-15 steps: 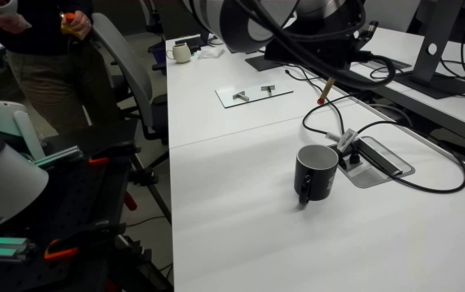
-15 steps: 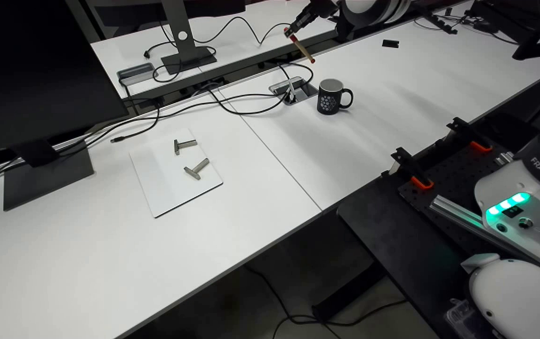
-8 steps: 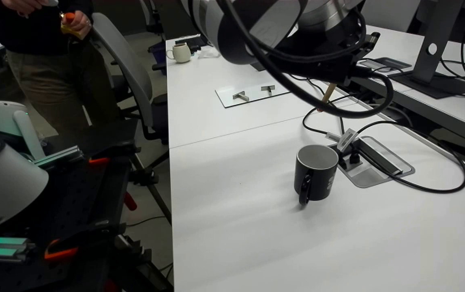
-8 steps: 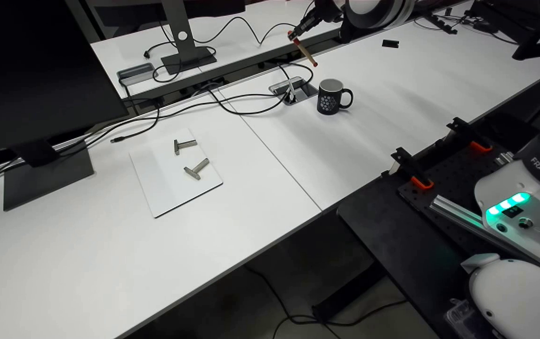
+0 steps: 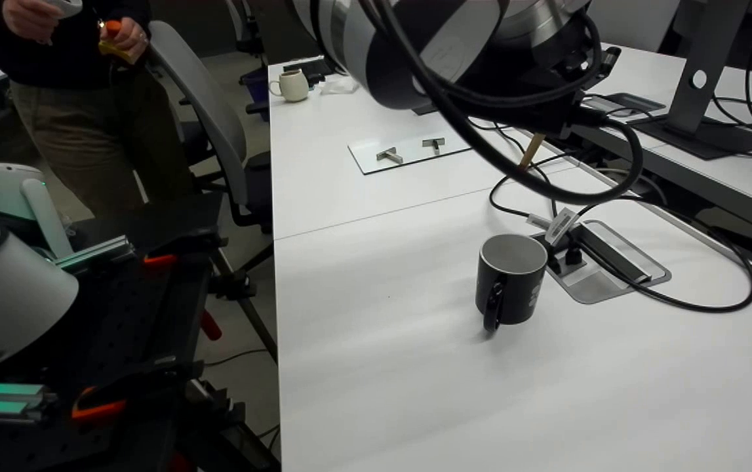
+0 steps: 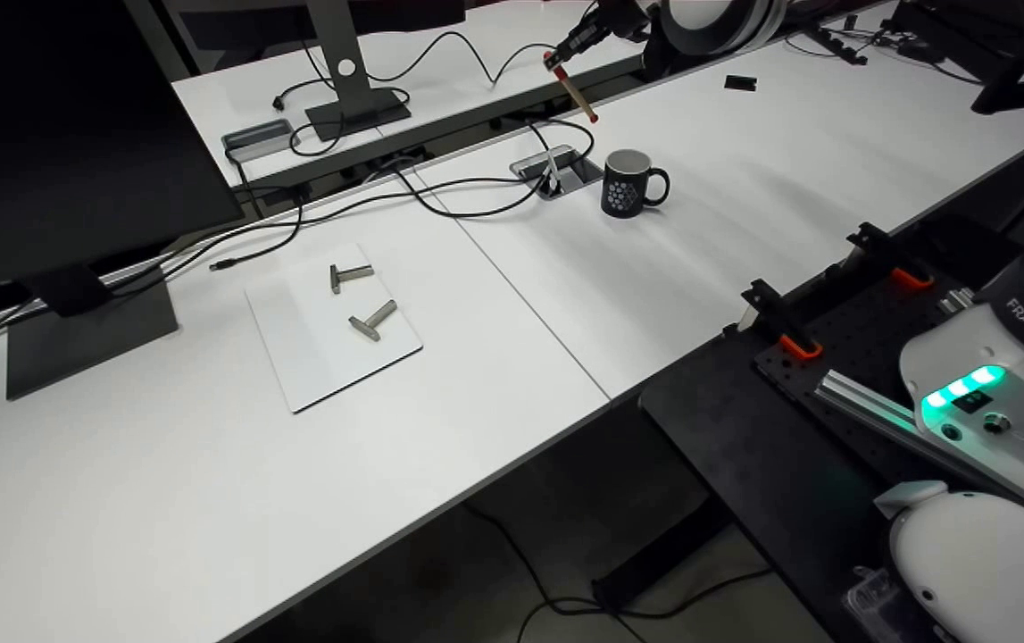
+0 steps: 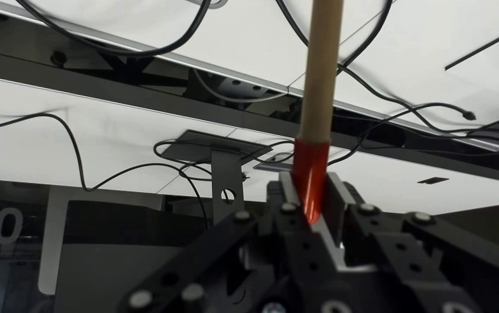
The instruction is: Pick up the miniature baseball bat from the table and put it inside the black mug
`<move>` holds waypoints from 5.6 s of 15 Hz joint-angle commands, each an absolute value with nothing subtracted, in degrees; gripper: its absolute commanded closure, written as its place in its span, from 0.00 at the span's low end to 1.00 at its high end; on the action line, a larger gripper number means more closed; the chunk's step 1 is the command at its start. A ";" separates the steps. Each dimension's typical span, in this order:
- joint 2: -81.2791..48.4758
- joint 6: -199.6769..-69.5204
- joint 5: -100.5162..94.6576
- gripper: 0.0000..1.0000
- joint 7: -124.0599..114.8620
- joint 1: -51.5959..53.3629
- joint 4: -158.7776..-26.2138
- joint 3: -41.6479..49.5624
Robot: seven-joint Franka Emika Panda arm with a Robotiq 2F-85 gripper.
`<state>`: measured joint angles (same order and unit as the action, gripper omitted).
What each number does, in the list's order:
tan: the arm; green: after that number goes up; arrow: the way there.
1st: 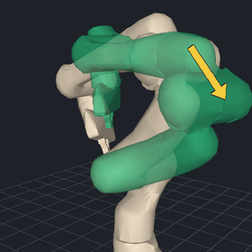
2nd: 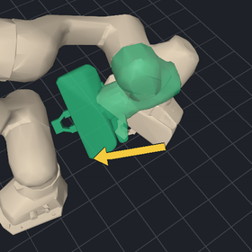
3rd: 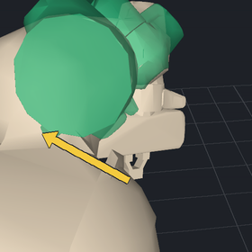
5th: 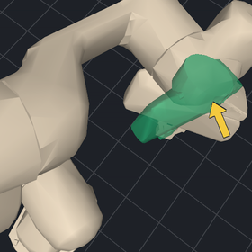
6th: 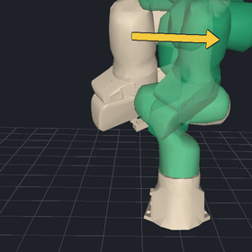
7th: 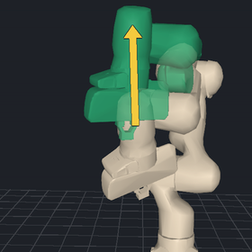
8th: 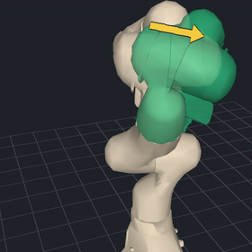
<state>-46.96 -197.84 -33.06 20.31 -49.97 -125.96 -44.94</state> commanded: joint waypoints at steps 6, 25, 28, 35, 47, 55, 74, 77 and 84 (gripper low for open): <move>-53.08 -197.85 -39.21 0.93 17.76 -56.15 -120.25 -47.87; -38.22 -197.86 -7.12 0.93 32.88 -31.56 -112.43 -28.00; -37.97 -197.86 -11.86 0.93 22.99 -25.10 -108.82 -20.91; -39.40 -197.86 -9.40 0.93 12.36 -12.63 -102.65 -8.19; -40.46 -197.64 -6.03 0.70 9.68 -2.96 -91.88 0.52; -42.26 -198.23 -9.42 0.93 10.65 -9.39 -91.83 -8.42; -41.68 -197.82 -7.70 0.93 6.68 -7.15 -95.73 -4.29; -41.07 -197.77 -6.81 0.93 6.70 -5.37 -97.63 -2.49; -38.85 -197.94 -7.03 0.93 7.86 -2.05 -108.74 2.16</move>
<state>-41.84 -197.80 -5.88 8.19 -2.28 -102.78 2.46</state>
